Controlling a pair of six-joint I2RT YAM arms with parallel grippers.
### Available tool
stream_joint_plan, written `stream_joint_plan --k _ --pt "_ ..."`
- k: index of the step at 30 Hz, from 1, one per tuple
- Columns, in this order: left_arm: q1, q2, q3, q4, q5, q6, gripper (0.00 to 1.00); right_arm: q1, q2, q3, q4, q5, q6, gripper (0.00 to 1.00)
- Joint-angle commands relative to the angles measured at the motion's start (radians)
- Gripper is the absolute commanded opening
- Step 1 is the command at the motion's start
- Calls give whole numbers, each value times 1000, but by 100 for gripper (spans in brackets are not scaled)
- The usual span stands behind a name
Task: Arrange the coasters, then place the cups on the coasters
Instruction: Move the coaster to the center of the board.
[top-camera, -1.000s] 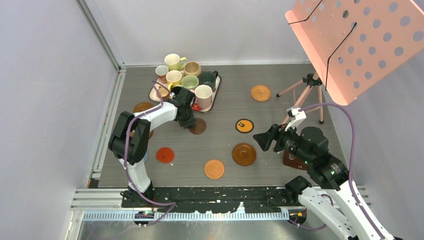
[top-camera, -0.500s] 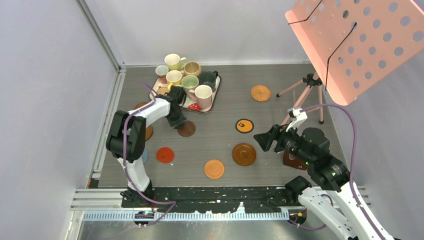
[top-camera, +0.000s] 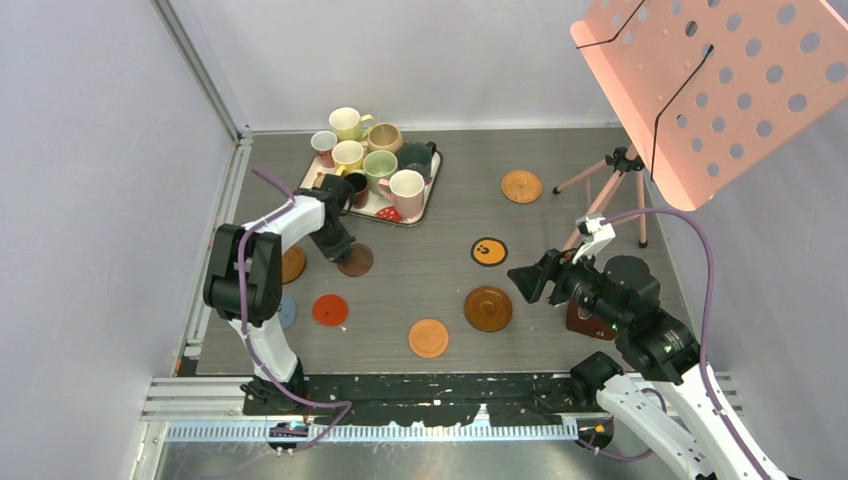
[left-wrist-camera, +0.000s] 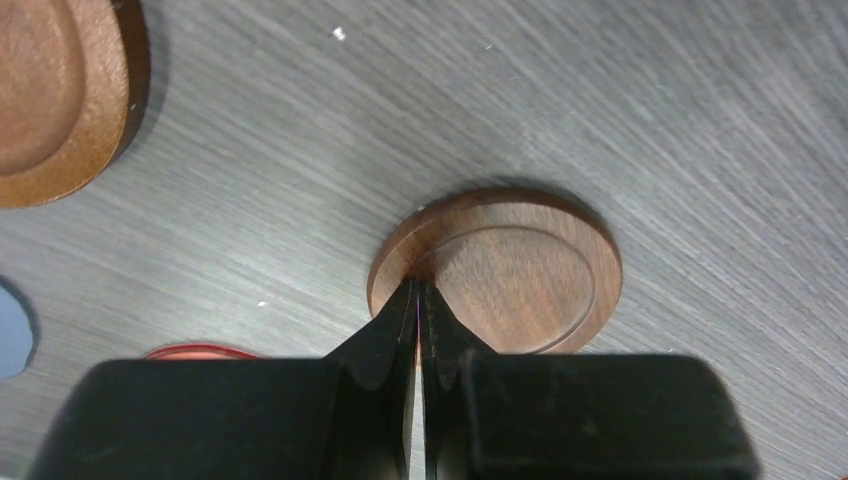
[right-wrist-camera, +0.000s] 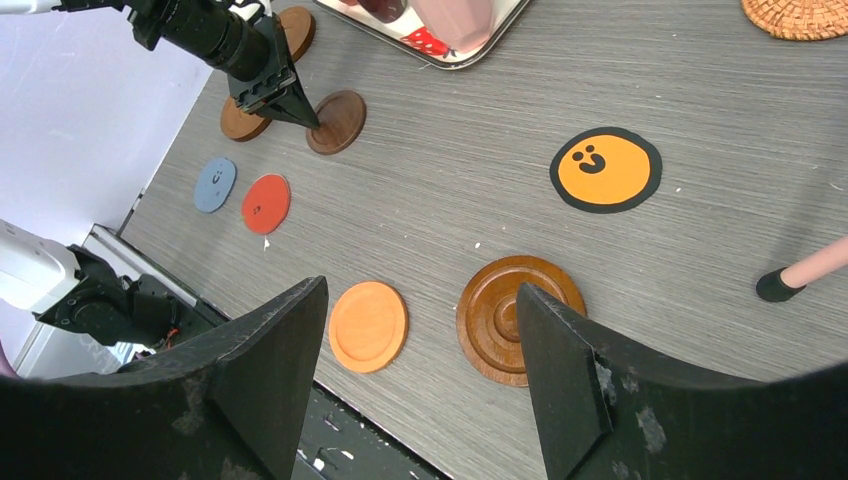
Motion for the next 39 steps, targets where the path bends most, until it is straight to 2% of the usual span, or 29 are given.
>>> stream_joint_plan --k 1,7,10,13,18,21,25,39 --pt "3 -56 -10 -76 -55 -64 6 3 -16 22 22 7 -11 76" --pt "3 -94 -1 -117 -117 -121 5 4 -30 28 12 8 -12 76" --pt "-17 -143 -32 -15 -57 -76 6 4 -40 29 4 15 -17 76" --pt "-84 -172 -60 108 15 -23 9 4 -50 24 6 18 -18 76" --pt "-174 -99 -2 165 89 10 9 4 -51 21 6 14 -17 76" --pt "-174 -58 -20 229 148 -22 8 4 -57 27 -8 20 -22 76" --pt "-166 -46 -54 287 159 -57 8 4 -70 40 -32 41 -37 76" --pt "-38 -79 -156 268 130 -47 6 4 -62 37 -20 39 -41 77"
